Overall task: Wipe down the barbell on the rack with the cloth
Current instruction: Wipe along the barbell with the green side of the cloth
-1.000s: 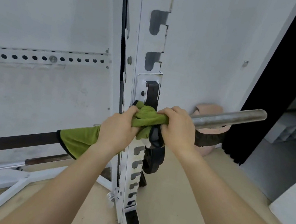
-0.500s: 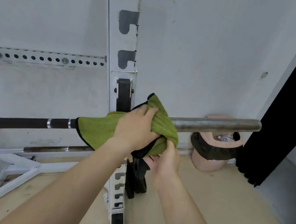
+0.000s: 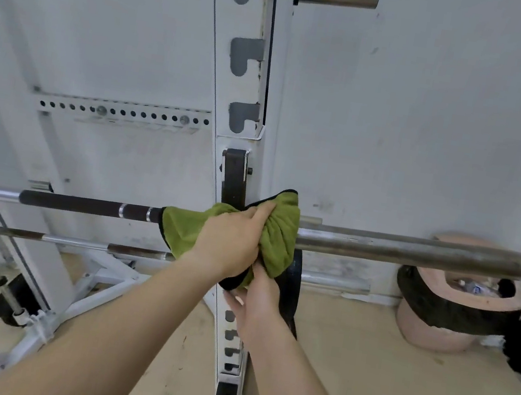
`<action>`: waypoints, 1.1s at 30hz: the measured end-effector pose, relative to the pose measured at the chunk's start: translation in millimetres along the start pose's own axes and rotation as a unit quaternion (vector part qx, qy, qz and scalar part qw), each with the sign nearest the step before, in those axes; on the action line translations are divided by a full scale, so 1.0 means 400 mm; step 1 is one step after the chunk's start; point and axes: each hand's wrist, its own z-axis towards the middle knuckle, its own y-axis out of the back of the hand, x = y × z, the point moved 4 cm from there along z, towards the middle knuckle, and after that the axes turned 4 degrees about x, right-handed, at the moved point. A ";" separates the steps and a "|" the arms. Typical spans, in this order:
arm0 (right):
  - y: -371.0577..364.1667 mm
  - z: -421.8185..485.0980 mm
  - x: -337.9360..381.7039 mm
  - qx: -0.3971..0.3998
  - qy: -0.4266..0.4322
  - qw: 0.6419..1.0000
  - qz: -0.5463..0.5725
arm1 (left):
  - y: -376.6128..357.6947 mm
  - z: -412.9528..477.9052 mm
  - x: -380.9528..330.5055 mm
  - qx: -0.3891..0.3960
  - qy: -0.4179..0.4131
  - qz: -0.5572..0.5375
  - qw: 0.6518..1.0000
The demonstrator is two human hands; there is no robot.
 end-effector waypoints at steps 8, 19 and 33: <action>-0.012 -0.025 0.026 -0.090 0.037 0.995 -0.024 | 0.017 -0.012 0.009 0.000 -0.045 -0.002 0.999; 0.050 -0.216 0.357 -0.090 0.417 0.897 -0.114 | 0.128 0.000 -0.111 -0.146 0.038 -0.243 0.958; 0.107 -0.053 0.533 0.080 0.252 0.549 -0.793 | 0.002 0.068 -0.122 0.097 0.051 -0.094 0.989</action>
